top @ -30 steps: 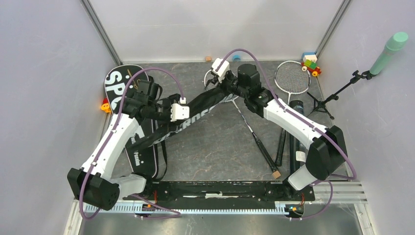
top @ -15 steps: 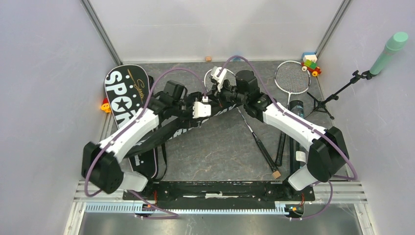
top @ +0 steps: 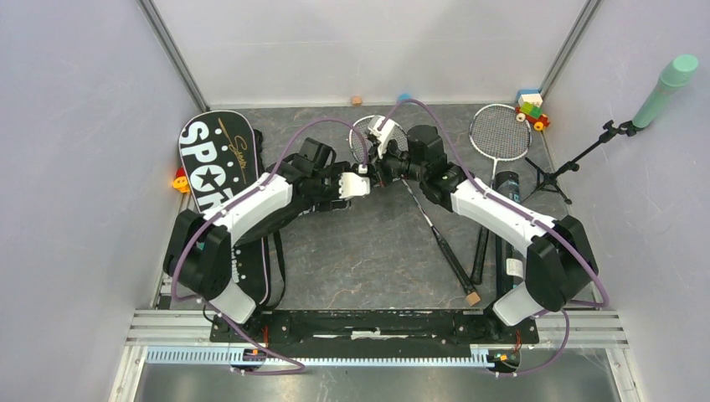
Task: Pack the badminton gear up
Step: Zip the racket bag at the center of the board.
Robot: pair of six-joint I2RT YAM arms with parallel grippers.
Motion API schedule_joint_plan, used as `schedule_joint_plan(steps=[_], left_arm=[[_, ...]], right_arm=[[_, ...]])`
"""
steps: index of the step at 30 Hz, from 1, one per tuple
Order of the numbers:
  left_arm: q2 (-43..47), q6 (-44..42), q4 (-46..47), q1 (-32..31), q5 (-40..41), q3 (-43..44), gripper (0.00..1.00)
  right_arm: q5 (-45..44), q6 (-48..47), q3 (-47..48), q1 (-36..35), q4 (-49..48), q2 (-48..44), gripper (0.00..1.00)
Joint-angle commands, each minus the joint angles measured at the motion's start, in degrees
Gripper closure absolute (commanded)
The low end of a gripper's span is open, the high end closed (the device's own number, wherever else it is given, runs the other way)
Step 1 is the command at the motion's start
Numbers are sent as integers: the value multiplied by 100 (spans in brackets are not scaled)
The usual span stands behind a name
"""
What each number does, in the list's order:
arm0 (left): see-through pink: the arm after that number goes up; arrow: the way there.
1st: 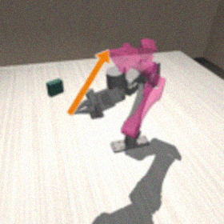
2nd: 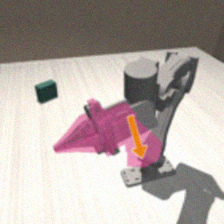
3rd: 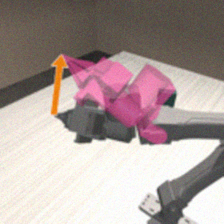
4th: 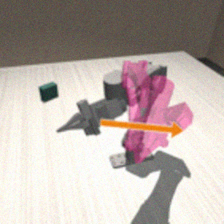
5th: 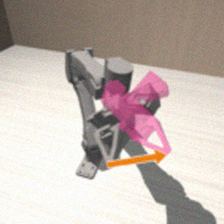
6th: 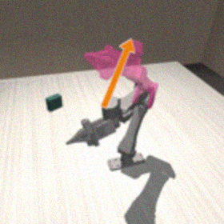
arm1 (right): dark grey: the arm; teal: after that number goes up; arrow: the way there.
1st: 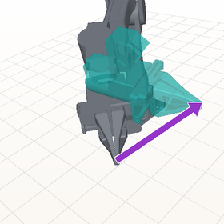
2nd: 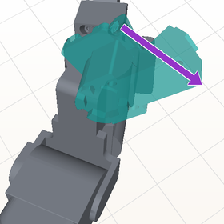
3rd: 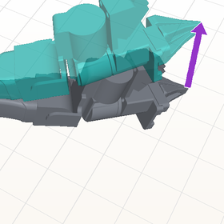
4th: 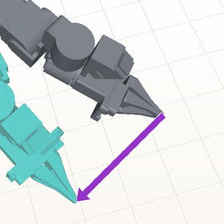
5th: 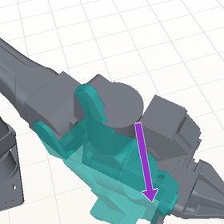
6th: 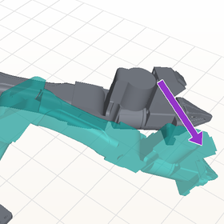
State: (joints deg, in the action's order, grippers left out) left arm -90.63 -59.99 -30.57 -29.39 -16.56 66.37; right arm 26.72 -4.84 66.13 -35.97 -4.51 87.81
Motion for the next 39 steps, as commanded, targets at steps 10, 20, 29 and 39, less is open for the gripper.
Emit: schedule_joint_plan(steps=[10,20,29,39], left_arm=[[-1009,-398,552,15,1630,-208,69],[-492,-291,-1384,21,101,577,98],[688,-148,-1254,11,-224,414,1],[1215,-624,-529,-75,468,10,0]], right_arm=[[801,996,-720,835,-1717,-742,100],[-483,214,-435,1093,-910,-509,100],[-211,175,-691,1136,-912,-759,100],[1139,313,-438,1137,-679,-992,100]])
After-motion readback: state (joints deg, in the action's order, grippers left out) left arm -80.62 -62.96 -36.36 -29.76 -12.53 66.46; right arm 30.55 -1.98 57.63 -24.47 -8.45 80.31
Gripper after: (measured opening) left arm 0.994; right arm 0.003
